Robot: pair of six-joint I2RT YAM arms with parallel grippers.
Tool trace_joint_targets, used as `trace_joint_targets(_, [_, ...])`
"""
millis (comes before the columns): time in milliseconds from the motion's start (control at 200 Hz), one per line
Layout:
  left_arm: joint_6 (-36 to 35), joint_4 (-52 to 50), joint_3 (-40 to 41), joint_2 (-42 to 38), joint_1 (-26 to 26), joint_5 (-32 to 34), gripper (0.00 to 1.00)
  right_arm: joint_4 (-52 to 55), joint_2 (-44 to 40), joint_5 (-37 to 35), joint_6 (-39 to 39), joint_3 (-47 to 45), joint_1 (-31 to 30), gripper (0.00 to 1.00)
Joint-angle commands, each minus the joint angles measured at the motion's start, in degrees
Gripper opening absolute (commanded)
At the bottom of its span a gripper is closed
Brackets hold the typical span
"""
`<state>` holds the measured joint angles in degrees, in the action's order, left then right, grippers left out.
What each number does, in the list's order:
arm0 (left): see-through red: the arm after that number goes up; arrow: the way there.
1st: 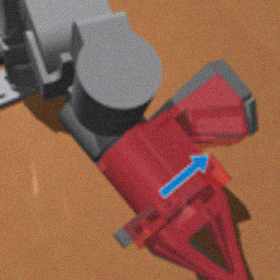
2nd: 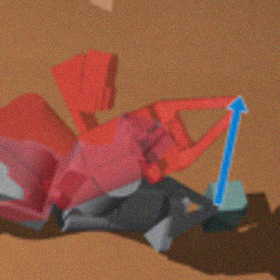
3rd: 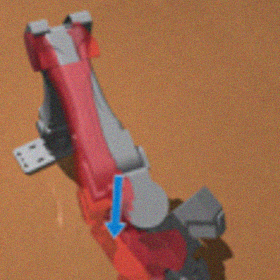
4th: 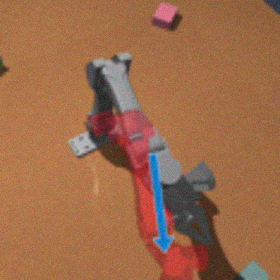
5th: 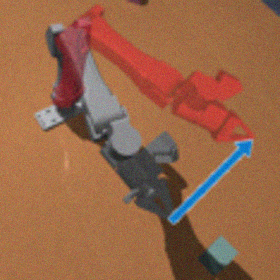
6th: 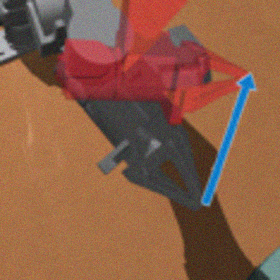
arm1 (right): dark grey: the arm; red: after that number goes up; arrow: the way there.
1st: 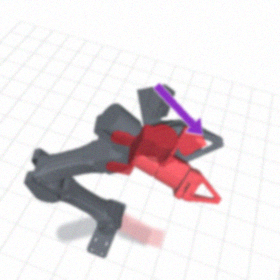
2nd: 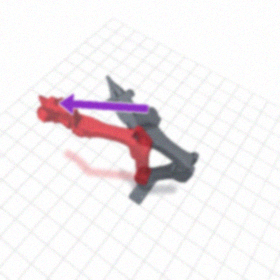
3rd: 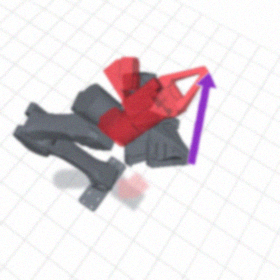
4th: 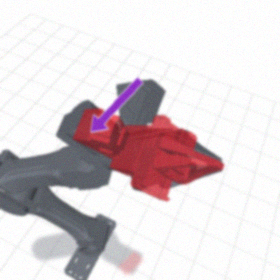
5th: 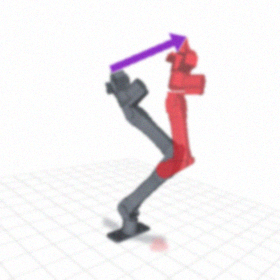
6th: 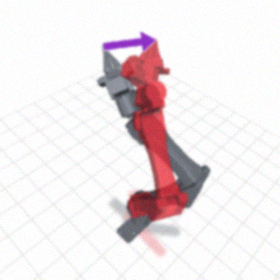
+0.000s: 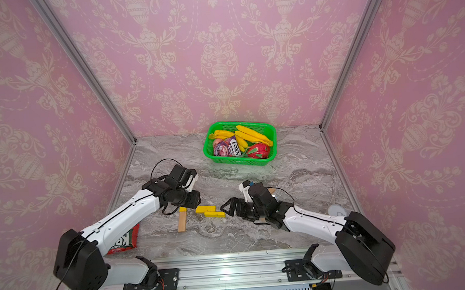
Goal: Assemble the letter k with building blocks
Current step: Pick up the building block from the center of the board.
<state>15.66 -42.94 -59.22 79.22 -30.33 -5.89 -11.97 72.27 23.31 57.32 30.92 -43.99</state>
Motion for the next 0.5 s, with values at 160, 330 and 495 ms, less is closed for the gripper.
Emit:
trace_joint_targets(160, [-12.68, -2.63, -6.06, 4.97, -4.83, -0.79, 0.47, 7.43, -9.19, 3.09, -4.92, -4.47, 8.71, 1.00])
trace_joint_targets(330, [-19.14, -2.44, -9.68, 10.31, -7.70, 1.67, 0.46, 7.55, -10.85, 6.37, -5.23, -6.69, 12.64, 1.00])
trace_joint_targets(495, [-22.40, -2.66, -12.93, 14.55, -8.26, 5.79, 0.46, 5.70, -10.24, 7.71, -4.42, -7.35, 13.66, 1.00])
